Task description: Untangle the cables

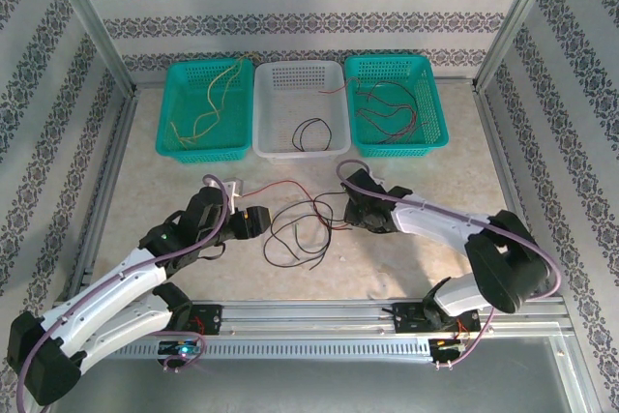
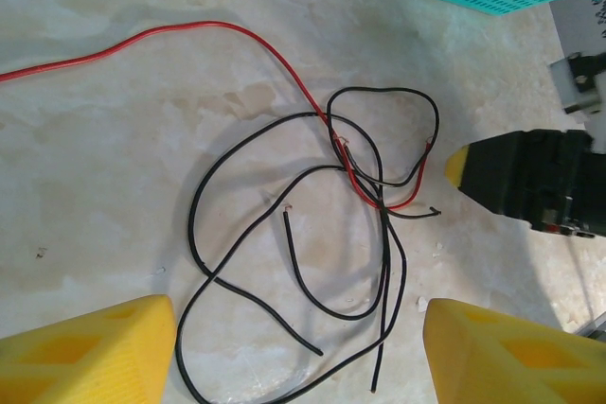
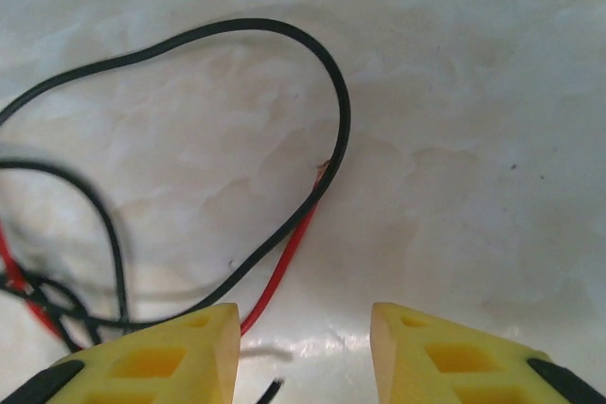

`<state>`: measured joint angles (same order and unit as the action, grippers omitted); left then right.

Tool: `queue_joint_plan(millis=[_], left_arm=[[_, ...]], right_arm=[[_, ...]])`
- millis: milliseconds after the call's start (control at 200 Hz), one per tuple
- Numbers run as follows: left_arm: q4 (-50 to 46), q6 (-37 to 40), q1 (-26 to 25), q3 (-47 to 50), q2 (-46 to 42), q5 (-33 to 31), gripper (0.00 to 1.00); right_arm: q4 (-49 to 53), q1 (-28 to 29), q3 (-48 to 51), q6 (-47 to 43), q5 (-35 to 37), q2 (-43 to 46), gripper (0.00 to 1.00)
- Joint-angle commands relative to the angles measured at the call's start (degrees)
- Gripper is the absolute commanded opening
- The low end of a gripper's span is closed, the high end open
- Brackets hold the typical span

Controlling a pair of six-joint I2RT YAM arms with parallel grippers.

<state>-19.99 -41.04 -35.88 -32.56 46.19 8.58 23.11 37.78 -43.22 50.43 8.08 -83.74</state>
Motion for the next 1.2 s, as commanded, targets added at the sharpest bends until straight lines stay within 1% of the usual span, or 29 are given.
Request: queue_joint_plan(millis=[0,150,255,305,420,500,565,605,620,705,765,805,890,1044,1149,1194], left_arm=[[0.48,-0.61,0.63,0.15,-0.19,0.55,0.69],[1.22,0.1,0.63,-0.65,1.99,1.01,0.69],[1.89,0.44,0.63,-1.18,3.17,1.18,0.69],[2.35,0.6,0.62,-1.19,3.5,1.19,0.69],[2.94,1.04,0.63,-1.61,4.57,1.52,0.69],[2.55,1.74,0.63,-2.18,5.36,2.05,0.69],[2.0,2.42,0.63,-2.55,5.48,1.98,0.69],[1.62,2.82,0.59,-2.71,5.32,1.84,0.69],[1.42,2.99,0.62,-2.81,5.19,1.8,0.69],[0.2,3.93,0.63,-3.1,4.29,1.11,0.69],[-0.43,4.3,0.62,-2.83,3.12,0.68,0.7],[-0.74,4.39,0.63,-2.48,2.26,0.59,0.7],[-1.63,4.26,0.72,-1.75,0.42,0.13,0.7],[-1.59,3.09,0.72,0.09,-1.88,0.38,0.71],[-0.35,2.72,0.77,1.31,-1.84,0.82,0.72],[0.37,2.64,0.81,1.49,-1.25,0.99,0.72]], right_arm=[[-1.72,-0.48,-1.19,0.2,-1.35,-3.38,0.4],[1.08,-1.06,-6.0,-2.61,1.99,-6.64,0.38],[2.19,-3.9,-9.17,-5.68,2.11,-10.17,0.32],[2.48,-5.31,-10.5,-7.08,1.66,-11.89,0.31],[3.59,-7.53,-12.4,-9.41,3.1,-14.7,0.29],[3.48,-8.74,-12.51,-10.15,3.07,-15.08,0.3],[2.79,-9.19,-12.27,-10.81,2.82,-15.34,0.35],[2.27,-9.37,-12.37,-11.26,1.85,-15.92,0.36],[2.01,-9.39,-12.41,-11.5,1.39,-16.23,0.35],[1.82,-9.31,-13.01,-12.38,0.41,-17.85,0.23],[2.35,-9.3,-12.96,-12.25,1.0,-18.22,0.22],[2.54,-9.3,-12.79,-12.07,1.3,-17.97,0.24],[3.48,-9.22,-12.35,-11.68,1.25,-16.17,0.35],[7.38,-6.22,-12.4,-11.22,3.09,-9.33,0.41],[9.76,-1.93,-11.69,-9.79,5.63,-4.35,0.47],[10.18,-0.29,-10.93,-8.72,5.6,-2.57,0.48]])
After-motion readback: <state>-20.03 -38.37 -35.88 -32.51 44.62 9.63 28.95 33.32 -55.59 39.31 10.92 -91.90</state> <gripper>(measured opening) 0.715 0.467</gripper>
